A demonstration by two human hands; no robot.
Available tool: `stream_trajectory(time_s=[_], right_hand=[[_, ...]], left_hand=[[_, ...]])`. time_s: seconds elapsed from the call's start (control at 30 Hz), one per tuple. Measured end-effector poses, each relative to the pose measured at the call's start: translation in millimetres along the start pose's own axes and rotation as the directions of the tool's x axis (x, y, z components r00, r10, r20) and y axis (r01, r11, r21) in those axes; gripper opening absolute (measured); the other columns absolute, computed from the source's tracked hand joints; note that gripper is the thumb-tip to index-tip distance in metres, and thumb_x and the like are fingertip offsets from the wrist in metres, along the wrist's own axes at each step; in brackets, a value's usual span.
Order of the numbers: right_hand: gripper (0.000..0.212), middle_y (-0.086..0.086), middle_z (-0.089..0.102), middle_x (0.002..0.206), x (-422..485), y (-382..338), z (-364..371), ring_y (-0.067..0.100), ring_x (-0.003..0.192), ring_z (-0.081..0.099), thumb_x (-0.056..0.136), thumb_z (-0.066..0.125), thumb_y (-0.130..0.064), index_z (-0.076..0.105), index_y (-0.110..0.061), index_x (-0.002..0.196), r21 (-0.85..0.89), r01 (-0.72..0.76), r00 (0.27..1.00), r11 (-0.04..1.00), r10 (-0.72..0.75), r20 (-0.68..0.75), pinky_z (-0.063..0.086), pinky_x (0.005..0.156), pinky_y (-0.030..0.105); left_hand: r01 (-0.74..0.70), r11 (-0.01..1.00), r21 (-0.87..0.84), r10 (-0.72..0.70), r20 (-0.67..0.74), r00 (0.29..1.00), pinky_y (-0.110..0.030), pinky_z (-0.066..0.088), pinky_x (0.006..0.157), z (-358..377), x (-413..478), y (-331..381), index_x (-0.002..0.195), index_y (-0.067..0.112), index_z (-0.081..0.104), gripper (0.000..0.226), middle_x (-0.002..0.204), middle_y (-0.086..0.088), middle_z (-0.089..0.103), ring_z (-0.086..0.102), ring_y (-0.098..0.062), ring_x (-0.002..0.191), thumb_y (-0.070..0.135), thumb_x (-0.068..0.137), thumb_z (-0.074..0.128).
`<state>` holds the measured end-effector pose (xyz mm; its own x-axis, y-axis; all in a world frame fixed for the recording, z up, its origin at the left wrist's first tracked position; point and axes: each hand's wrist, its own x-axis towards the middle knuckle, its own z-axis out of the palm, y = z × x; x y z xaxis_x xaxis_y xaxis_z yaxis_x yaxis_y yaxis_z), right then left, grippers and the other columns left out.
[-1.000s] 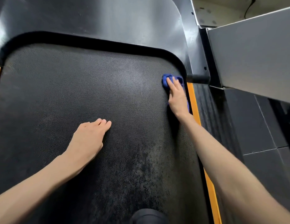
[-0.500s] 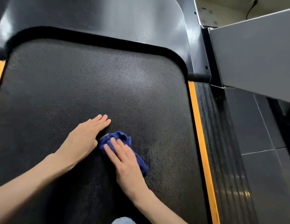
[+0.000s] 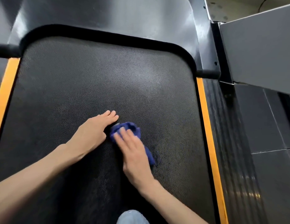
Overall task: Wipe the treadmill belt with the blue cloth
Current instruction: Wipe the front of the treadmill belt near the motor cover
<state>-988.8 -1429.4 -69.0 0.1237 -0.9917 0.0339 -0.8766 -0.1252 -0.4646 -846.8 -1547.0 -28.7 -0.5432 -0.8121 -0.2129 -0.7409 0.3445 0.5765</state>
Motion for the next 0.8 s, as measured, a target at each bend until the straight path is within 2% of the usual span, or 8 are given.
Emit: stream_trajectory(time_s=[0.1,0.2,0.37,0.43,0.5,0.6,0.7,0.8], right_hand=[[0.058,0.000,0.034,0.150,-5,32,-19,0.016,0.138,0.028,0.083,0.041,-0.011,0.040,-0.019,0.141,-0.100,0.195,0.979,0.976,-0.187,0.080,0.016,0.116,0.028],[0.056,0.004,0.035,0.148,-5,104,-53,0.021,0.138,0.031,0.083,0.040,-0.004,0.044,-0.012,0.138,-0.121,-0.124,0.986,0.985,0.109,-0.127,0.021,0.115,0.035],[0.050,0.015,0.045,0.141,16,91,-45,0.033,0.130,0.042,0.085,0.034,-0.004,0.048,-0.002,0.133,0.041,-0.561,0.731,0.827,0.518,-0.444,0.027,0.110,0.040],[0.047,0.009,0.051,0.133,18,41,-24,0.028,0.123,0.047,0.085,0.037,-0.008,0.051,-0.008,0.130,0.061,-0.365,0.871,0.929,0.364,-0.329,0.033,0.106,0.038],[0.056,0.001,0.040,0.145,-3,-5,-5,0.020,0.134,0.036,0.082,0.041,-0.012,0.042,-0.019,0.138,0.015,-0.033,0.999,0.999,0.034,-0.023,0.024,0.112,0.033],[0.064,-0.003,0.034,0.150,-23,19,-10,0.016,0.138,0.030,0.079,0.048,-0.011,0.038,-0.024,0.141,-0.057,0.230,0.967,0.972,-0.222,0.122,0.023,0.113,0.031],[0.057,0.001,0.038,0.147,-28,91,-49,0.018,0.137,0.033,0.082,0.041,-0.006,0.046,-0.017,0.137,-0.070,-0.077,0.996,0.995,0.074,-0.045,0.024,0.114,0.033],[0.059,0.000,0.035,0.148,-27,131,-74,0.021,0.139,0.029,0.081,0.029,-0.007,0.045,-0.013,0.138,-0.053,-0.339,0.929,0.939,0.325,-0.178,0.017,0.117,0.028]], left_hand=[[0.006,1.000,0.012,-0.006,-0.006,1.000,-0.025,0.010,0.112,3,0,-3,0.139,0.010,0.039,0.081,0.149,-0.004,0.029,0.021,-0.020,0.141,-0.022,0.064,0.041],[-0.004,1.000,0.028,0.003,0.022,1.000,-0.022,0.005,0.113,5,0,-5,0.143,0.015,0.031,0.085,0.152,0.002,0.022,0.014,-0.013,0.142,-0.020,0.065,0.039],[-0.012,0.999,0.051,0.010,0.036,0.999,-0.028,0.009,0.117,8,2,-8,0.144,0.014,0.029,0.083,0.153,0.001,0.021,0.013,-0.014,0.143,-0.018,0.068,0.040],[-0.005,0.999,0.054,0.001,0.078,0.997,-0.031,0.011,0.117,7,3,-10,0.143,0.011,0.031,0.082,0.152,-0.002,0.021,0.015,-0.019,0.143,-0.019,0.067,0.042],[-0.037,0.998,0.056,0.033,0.073,0.997,-0.034,0.013,0.114,10,4,-14,0.139,0.006,0.037,0.083,0.149,-0.010,0.028,0.023,-0.029,0.140,-0.022,0.062,0.045],[-0.047,0.997,0.054,0.045,0.040,0.998,-0.032,0.013,0.113,10,3,-14,0.138,0.007,0.039,0.082,0.148,-0.009,0.031,0.024,-0.028,0.140,-0.022,0.061,0.044],[-0.043,0.997,0.071,0.038,0.063,0.997,-0.025,0.007,0.115,7,1,-10,0.143,0.012,0.029,0.083,0.152,0.001,0.018,0.013,-0.016,0.143,-0.019,0.067,0.041],[-0.065,0.990,0.128,0.059,0.050,0.997,-0.024,0.010,0.114,5,-3,-12,0.144,0.013,0.028,0.082,0.152,0.003,0.017,0.016,-0.016,0.143,-0.017,0.069,0.043]])
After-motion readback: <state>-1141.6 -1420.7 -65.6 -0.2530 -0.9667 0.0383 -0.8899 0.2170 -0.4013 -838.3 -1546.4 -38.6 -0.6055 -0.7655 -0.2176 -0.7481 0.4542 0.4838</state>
